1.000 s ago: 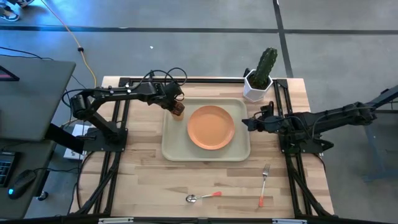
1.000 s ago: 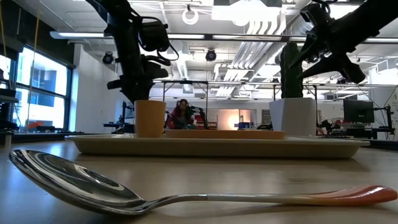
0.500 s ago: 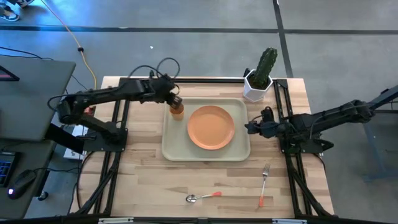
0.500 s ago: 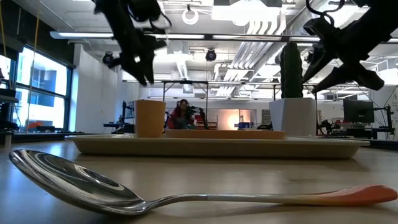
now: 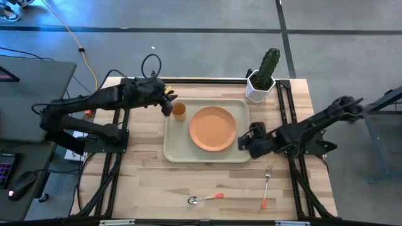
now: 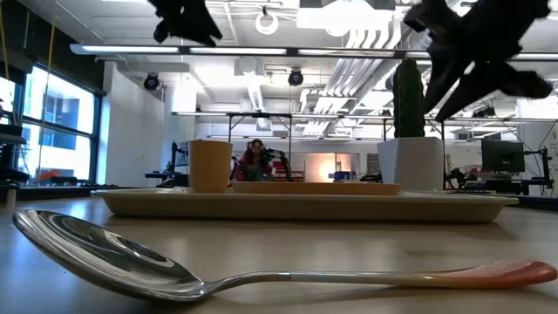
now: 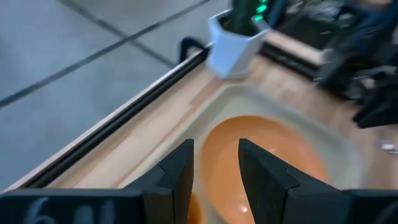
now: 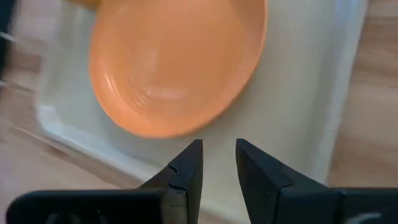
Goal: Pick and place plate/cup/fork/spoon on tray
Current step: Put the orange fork to the right side of the orange plate on the light brown tray
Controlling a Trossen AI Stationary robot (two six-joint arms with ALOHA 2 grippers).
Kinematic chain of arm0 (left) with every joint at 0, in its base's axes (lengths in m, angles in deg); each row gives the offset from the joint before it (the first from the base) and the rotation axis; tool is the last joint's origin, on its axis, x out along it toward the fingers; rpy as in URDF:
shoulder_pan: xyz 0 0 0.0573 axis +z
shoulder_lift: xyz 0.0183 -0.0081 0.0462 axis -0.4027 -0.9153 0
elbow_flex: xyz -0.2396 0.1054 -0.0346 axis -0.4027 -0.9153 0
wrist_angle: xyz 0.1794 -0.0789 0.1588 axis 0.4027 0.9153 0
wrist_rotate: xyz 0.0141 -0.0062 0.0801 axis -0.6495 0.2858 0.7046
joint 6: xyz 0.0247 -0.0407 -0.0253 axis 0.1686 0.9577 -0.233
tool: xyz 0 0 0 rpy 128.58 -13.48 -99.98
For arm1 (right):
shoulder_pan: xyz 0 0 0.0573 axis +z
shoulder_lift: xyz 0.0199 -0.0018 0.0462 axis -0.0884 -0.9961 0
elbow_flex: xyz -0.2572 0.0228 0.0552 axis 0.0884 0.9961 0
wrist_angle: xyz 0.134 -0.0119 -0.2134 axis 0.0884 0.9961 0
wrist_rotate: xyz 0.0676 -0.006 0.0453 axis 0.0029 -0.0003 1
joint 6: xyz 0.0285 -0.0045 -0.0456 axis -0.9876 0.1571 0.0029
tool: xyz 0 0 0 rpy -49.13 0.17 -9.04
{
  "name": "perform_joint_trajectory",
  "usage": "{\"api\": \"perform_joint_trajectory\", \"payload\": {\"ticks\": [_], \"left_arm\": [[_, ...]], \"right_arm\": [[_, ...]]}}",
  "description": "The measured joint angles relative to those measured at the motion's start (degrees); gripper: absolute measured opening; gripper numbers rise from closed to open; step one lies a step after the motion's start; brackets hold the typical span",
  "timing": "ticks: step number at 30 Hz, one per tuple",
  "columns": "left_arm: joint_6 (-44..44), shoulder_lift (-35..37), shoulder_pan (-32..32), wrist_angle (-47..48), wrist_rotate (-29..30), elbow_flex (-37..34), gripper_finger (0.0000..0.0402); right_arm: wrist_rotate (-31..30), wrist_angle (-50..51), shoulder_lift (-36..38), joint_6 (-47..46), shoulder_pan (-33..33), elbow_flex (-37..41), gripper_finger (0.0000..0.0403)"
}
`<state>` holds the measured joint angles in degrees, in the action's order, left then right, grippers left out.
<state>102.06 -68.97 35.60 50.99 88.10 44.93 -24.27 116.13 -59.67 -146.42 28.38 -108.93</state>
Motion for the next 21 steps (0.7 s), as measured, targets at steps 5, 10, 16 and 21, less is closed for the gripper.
{"api": "perform_joint_trajectory", "payload": {"ticks": [5,10,16,21], "left_arm": [[1.71,1.95,-6.69,-4.03,0.36,-2.99,0.0117],[5.55,3.37,-14.17,-6.9,4.01,-6.81,0.0117],[12.43,4.87,-24.41,-7.04,14.05,-7.55,0.0117],[20.17,3.68,-33.36,-7.08,23.91,-7.55,0.0117]], "right_arm": [[6.11,13.89,-12.0,-4.39,4.59,-14.01,0.0076],[15.31,26.38,-21.67,-6.71,8.13,-22.98,0.0078],[26.2,31.29,-25.67,-9.34,11.1,-22.77,0.01],[22.44,27.44,-22.57,-15.44,15.47,-14.88,0.0134]]}}
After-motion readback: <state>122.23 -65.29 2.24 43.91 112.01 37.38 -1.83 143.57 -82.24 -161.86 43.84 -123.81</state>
